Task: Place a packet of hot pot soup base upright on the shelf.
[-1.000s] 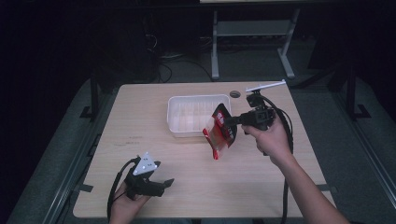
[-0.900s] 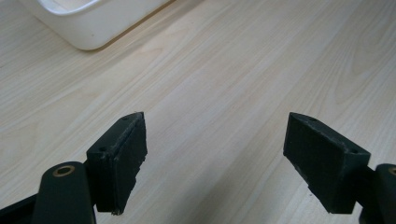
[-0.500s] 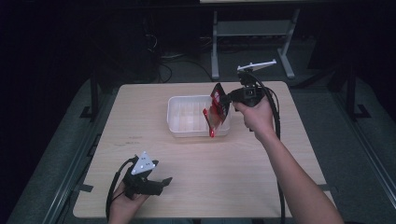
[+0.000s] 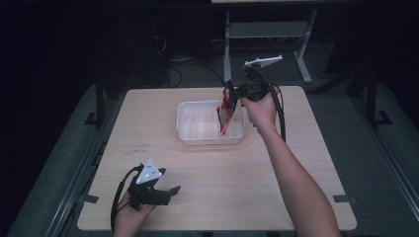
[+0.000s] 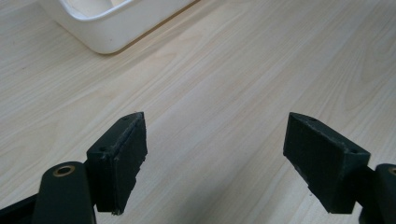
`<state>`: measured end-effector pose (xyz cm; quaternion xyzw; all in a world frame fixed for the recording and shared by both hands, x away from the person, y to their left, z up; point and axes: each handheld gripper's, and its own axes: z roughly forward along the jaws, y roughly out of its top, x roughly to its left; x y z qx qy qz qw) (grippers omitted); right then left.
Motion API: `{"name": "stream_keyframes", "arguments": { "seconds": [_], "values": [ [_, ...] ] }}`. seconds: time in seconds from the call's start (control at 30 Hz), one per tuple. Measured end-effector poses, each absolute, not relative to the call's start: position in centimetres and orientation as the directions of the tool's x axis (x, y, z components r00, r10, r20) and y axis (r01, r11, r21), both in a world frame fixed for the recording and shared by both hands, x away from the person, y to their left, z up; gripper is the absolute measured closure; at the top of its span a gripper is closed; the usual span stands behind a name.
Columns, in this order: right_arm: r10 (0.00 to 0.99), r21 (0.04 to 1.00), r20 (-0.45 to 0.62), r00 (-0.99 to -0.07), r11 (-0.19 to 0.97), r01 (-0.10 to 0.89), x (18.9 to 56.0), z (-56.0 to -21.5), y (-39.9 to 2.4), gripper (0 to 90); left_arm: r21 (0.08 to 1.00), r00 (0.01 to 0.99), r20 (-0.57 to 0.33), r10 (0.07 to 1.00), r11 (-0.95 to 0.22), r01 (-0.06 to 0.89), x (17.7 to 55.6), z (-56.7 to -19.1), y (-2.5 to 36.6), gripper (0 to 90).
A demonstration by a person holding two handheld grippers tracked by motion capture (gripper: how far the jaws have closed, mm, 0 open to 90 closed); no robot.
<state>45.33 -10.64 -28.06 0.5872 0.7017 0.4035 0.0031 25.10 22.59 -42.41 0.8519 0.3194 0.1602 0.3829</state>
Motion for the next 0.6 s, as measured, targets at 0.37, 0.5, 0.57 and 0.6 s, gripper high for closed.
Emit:
{"name": "stream_keyframes", "arguments": {
  "seconds": [0.37,0.5,0.57,0.6],
  "values": [
    [0.846,0.558,0.462,-0.265,-0.046,0.828,46.6,-29.2,-10.3,89.2,0.758,0.743,0.029,0.669,-0.499,0.419,25.1,-42.4,22.8,21.0],
    [0.854,0.553,0.457,-0.249,-0.054,0.831,46.9,-29.6,-10.3,89.1,0.761,0.741,0.029,0.670,-0.496,0.418,25.1,-42.3,22.8,21.0],
    [0.859,0.553,0.453,-0.239,-0.061,0.831,47.0,-29.7,-10.2,89.1,0.763,0.742,0.029,0.670,-0.494,0.416,25.1,-42.3,22.8,21.0],
    [0.859,0.553,0.453,-0.239,-0.061,0.831,47.0,-29.7,-10.2,89.1,0.763,0.742,0.029,0.670,-0.494,0.416,25.1,-42.3,22.8,21.0]
  ]
}}
